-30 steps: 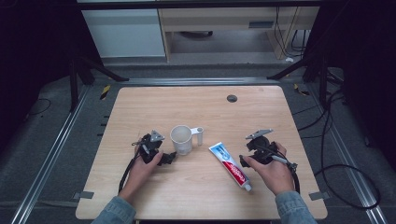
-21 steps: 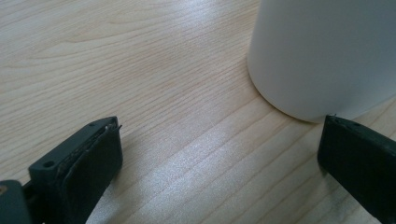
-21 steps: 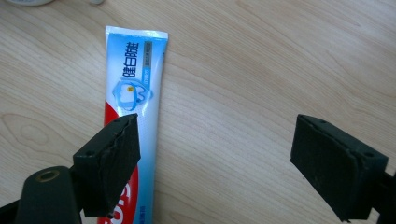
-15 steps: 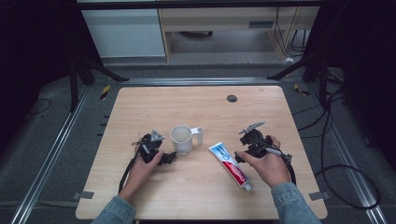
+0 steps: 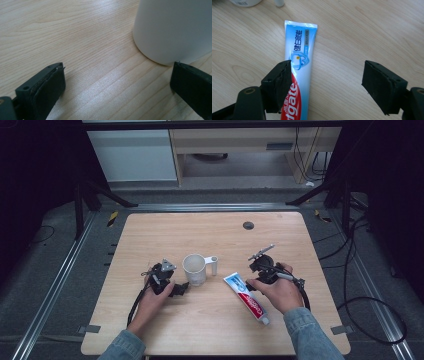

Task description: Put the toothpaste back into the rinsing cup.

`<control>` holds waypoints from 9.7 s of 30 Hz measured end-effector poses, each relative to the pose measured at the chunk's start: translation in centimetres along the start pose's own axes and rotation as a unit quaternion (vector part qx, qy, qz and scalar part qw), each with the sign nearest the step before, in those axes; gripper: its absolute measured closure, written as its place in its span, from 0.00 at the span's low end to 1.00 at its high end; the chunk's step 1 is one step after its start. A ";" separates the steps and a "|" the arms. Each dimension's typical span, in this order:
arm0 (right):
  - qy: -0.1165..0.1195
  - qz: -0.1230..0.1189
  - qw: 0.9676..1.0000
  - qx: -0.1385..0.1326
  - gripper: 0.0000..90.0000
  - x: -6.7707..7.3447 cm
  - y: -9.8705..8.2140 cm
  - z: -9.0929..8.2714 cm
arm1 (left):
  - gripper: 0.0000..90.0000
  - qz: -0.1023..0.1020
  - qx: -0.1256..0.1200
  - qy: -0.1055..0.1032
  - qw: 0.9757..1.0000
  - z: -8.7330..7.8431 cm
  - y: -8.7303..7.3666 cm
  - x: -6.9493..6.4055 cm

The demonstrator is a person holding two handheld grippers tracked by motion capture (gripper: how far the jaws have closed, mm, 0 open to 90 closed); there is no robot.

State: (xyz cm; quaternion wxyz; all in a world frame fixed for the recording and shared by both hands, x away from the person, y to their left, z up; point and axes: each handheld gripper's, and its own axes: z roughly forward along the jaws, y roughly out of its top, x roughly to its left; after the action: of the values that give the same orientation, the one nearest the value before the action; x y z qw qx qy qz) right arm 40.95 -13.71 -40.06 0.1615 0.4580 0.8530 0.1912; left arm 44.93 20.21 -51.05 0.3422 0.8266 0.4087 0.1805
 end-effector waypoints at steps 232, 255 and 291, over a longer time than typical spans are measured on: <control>0.026 0.062 0.924 -0.378 0.81 3.1 14.1 -4.2 | 0.00 0.004 -0.001 -0.002 1.000 0.1 0.1 0.2; 0.056 0.067 0.904 -0.418 0.81 6.8 13.4 -2.3 | 0.00 0.005 0.000 -0.002 1.000 0.1 0.2 0.2; 0.105 0.102 0.905 -0.398 0.81 9.5 10.0 2.8 | 0.00 0.004 -0.001 -0.003 1.000 0.1 0.2 0.2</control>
State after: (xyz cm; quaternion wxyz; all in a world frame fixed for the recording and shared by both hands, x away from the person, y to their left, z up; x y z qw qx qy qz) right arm 44.40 -0.13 -38.77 0.2192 0.4173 0.6664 0.5777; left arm 45.23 20.25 -51.04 0.3431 0.8286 0.4041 0.1801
